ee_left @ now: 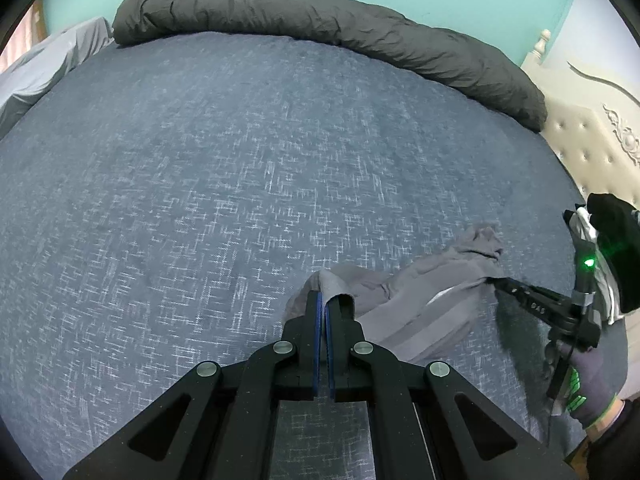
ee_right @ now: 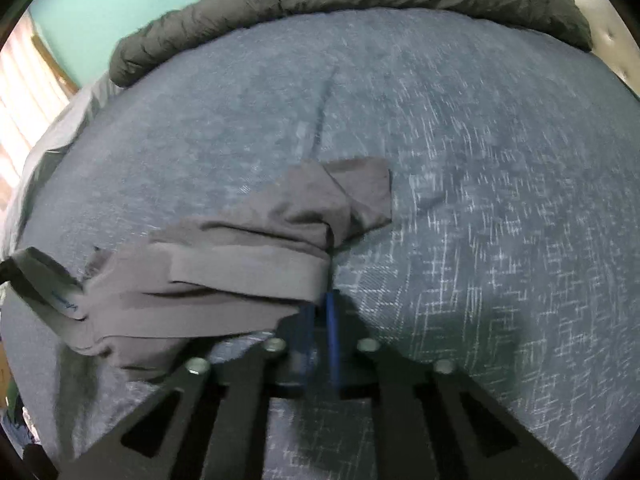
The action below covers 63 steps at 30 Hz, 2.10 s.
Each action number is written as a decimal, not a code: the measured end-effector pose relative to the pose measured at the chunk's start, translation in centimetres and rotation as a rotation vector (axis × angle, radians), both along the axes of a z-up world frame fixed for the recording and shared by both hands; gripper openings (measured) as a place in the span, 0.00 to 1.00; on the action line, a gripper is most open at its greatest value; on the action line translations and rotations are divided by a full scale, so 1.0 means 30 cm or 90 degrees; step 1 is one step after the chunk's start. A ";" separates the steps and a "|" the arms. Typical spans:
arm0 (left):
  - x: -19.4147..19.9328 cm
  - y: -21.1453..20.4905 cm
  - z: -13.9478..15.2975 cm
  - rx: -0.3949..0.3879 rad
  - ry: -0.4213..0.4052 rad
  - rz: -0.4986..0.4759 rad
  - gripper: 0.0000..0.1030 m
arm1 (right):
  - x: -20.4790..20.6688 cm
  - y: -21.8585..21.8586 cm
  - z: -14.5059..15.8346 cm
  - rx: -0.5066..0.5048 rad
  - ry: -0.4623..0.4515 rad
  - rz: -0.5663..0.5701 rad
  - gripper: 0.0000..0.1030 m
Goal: Fold clothes
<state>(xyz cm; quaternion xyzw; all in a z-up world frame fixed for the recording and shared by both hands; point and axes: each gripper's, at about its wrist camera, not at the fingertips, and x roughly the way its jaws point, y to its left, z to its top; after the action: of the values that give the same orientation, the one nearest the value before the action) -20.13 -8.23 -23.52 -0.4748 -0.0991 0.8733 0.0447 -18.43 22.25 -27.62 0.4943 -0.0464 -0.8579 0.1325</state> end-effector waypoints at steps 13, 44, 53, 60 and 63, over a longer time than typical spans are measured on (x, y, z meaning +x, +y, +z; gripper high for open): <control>0.130 -0.048 0.262 -0.003 0.065 0.008 0.02 | 0.169 0.051 0.486 -0.001 0.112 0.020 0.01; 0.181 -0.051 0.271 -0.018 -0.009 -0.008 0.02 | 0.293 0.096 0.554 -0.004 -0.017 0.031 0.01; -0.052 -0.060 0.129 -0.004 -0.041 0.005 0.02 | 0.058 0.129 0.419 -0.014 -0.042 -0.001 0.01; -0.196 -0.064 0.047 0.004 -0.068 0.018 0.02 | -0.071 0.135 0.351 -0.019 -0.062 -0.023 0.01; -0.244 -0.063 0.005 0.007 -0.084 0.022 0.02 | -0.111 0.135 0.320 -0.023 -0.072 -0.032 0.01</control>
<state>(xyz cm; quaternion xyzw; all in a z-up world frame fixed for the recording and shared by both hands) -27.44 -10.12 -23.37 -0.5293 -0.1148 0.8403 0.0255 -21.77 26.31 -18.03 0.5381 -0.0813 -0.8308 0.1169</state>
